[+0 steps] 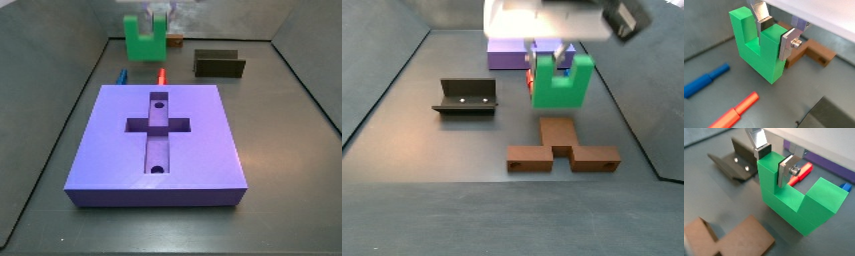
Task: Pick up the green object. Move up. Move to above the board. Insert the green object.
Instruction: Move up, then move to above the board.
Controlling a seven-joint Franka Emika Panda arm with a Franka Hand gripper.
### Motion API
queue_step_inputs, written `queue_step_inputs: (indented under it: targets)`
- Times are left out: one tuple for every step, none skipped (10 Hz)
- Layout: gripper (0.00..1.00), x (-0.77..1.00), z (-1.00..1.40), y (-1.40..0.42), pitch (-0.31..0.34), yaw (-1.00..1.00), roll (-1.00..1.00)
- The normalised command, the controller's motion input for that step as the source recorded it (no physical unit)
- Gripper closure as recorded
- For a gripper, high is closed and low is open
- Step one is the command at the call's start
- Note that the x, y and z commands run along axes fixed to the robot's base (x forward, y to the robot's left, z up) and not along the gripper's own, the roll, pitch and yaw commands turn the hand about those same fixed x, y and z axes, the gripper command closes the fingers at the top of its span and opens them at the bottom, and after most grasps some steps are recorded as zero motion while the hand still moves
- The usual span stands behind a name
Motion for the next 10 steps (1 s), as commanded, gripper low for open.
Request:
queue_step_inputs:
  targets:
    - [1.00,-0.02,0.53,0.05,-0.011,-0.08,0.03]
    - [1.00,0.00,1.40,0.00,0.000,0.00,0.00]
    - [1.00,-0.01,1.40,-0.01,0.036,0.02,0.00]
    - [1.00,-0.03,1.40,0.00,0.049,0.02,0.02]
    - [1.00,0.03,1.40,-0.01,0.038,0.01,0.03]
    - [1.00,0.07,0.90,0.01,0.054,0.00,0.01]
    - [1.00,-0.03,0.55,-0.01,0.085,0.00,0.00]
    - [1.00,0.10,0.19,-1.40,0.284,-0.16,0.00]
    - [1.00,0.10,0.17,-1.40,0.295,-0.16,0.00]
    - [1.00,0.11,0.18,-1.40,0.230,-0.07,0.00]
